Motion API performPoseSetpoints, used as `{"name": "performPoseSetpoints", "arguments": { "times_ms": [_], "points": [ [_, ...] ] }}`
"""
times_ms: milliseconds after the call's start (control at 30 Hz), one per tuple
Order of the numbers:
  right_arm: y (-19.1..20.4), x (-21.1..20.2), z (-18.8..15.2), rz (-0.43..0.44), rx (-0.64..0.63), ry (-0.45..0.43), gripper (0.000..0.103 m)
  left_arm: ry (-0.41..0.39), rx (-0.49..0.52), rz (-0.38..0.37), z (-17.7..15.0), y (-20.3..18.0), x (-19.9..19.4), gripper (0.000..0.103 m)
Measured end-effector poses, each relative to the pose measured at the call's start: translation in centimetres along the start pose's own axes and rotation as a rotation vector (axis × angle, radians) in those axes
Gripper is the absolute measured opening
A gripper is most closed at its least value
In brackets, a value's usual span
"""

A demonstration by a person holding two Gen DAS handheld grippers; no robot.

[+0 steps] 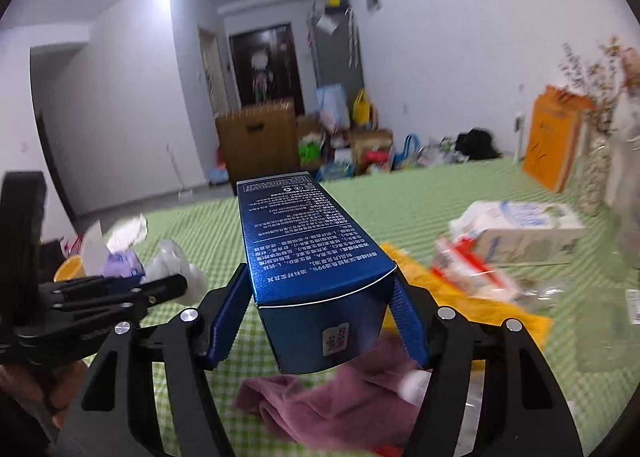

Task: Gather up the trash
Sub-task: 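Carry the plastic bag and blue box with both tools over the cardboard box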

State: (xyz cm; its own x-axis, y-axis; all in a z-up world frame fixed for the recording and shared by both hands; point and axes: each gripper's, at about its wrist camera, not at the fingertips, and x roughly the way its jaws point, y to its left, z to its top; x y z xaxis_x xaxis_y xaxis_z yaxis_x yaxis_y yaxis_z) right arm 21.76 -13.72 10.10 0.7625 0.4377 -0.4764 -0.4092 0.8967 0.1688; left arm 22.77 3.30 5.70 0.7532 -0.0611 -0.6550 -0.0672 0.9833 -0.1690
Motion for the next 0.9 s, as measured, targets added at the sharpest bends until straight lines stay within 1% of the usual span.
{"name": "performPoseSetpoints", "arguments": {
  "times_ms": [33,100,200,267,367,400,533,600,633,700,800,833,900],
  "points": [
    [-0.8,-1.9,0.0,-0.016,0.01,-0.028,0.065,-0.007,0.014,-0.015,0.0,-1.0,-0.5,0.027],
    [-2.0,-4.2,0.0,-0.034,0.022,-0.055,0.065,-0.023,0.05,-0.04,0.0,-3.3,-1.4,0.026],
    [-4.5,-8.9,-0.7,-0.093,0.047,-0.101,0.065,-0.03,0.094,-0.087,-0.4,-6.5,-2.2,0.027],
    [-6.3,-11.4,-1.2,-0.134,0.064,-0.116,0.065,-0.035,0.128,-0.131,-0.9,-9.3,-2.8,0.027],
    [-9.4,-16.2,-2.9,-0.221,0.09,-0.135,0.065,-0.028,0.169,-0.194,-2.0,-13.3,-3.5,0.027],
    [-10.0,-17.0,-3.2,-0.239,0.097,-0.139,0.065,-0.025,0.182,-0.212,-2.4,-14.4,-3.7,0.026],
    [-14.5,-23.0,-6.4,-0.357,0.157,-0.155,0.065,-0.008,0.278,-0.3,-4.9,-20.8,-4.9,0.027],
    [-16.4,-25.6,-8.1,-0.406,0.19,-0.156,0.065,0.004,0.319,-0.341,-6.5,-23.3,-5.3,0.027],
    [-17.9,-27.4,-9.5,-0.448,0.222,-0.157,0.065,0.014,0.344,-0.366,-7.3,-24.8,-5.5,0.027],
    [-19.6,-29.4,-11.2,-0.494,0.259,-0.147,0.065,0.034,0.381,-0.401,-8.7,-27.5,-5.6,0.027],
    [-22.6,-32.8,-14.2,-0.574,0.31,-0.112,0.065,0.072,0.438,-0.467,-11.3,-31.8,-5.8,0.027],
    [-23.4,-34.1,-15.6,-0.604,0.324,-0.087,0.065,0.081,0.451,-0.484,-12.0,-32.9,-6.1,0.027],
    [-24.2,-35.3,-17.5,-0.637,0.333,-0.049,0.065,0.105,0.485,-0.521,-13.6,-35.3,-6.2,0.027]
  ]
}}
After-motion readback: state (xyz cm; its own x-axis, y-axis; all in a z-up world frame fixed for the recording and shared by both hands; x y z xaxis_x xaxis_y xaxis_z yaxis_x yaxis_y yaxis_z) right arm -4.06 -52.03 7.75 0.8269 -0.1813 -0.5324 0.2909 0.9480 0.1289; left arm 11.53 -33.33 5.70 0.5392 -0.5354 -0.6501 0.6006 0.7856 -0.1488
